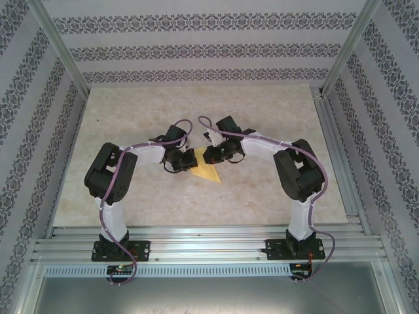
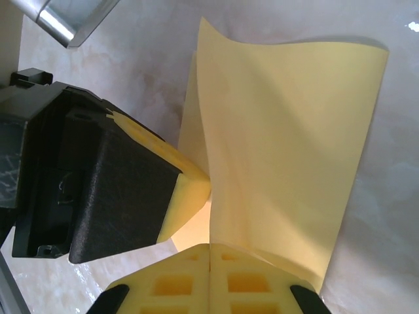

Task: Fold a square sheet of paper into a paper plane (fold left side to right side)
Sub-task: Fourth fold the wing at the center of the table.

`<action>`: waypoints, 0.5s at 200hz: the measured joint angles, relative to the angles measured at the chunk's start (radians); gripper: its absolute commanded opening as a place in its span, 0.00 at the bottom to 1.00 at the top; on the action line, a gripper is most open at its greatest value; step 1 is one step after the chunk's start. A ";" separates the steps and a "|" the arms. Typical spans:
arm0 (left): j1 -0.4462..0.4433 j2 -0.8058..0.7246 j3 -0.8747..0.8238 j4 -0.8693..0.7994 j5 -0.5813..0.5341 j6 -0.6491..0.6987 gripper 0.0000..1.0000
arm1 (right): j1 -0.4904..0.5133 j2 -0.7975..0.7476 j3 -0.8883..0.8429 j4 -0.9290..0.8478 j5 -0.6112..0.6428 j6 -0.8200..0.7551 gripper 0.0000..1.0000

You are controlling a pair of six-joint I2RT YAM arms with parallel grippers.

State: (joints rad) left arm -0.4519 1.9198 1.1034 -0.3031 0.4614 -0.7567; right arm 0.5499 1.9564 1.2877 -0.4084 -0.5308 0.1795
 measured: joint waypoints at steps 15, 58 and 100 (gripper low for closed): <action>0.000 0.002 0.002 0.000 0.000 0.007 0.00 | 0.000 0.008 0.012 -0.009 0.006 -0.006 0.00; 0.000 0.003 0.004 -0.001 0.000 0.022 0.00 | -0.002 0.043 0.039 -0.027 0.032 -0.024 0.00; 0.000 0.006 0.010 -0.008 -0.002 0.023 0.00 | -0.020 0.051 0.039 -0.036 0.040 -0.026 0.00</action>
State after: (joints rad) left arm -0.4519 1.9255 1.1137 -0.3111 0.4595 -0.7334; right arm 0.5301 2.0071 1.3262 -0.4446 -0.4904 0.1535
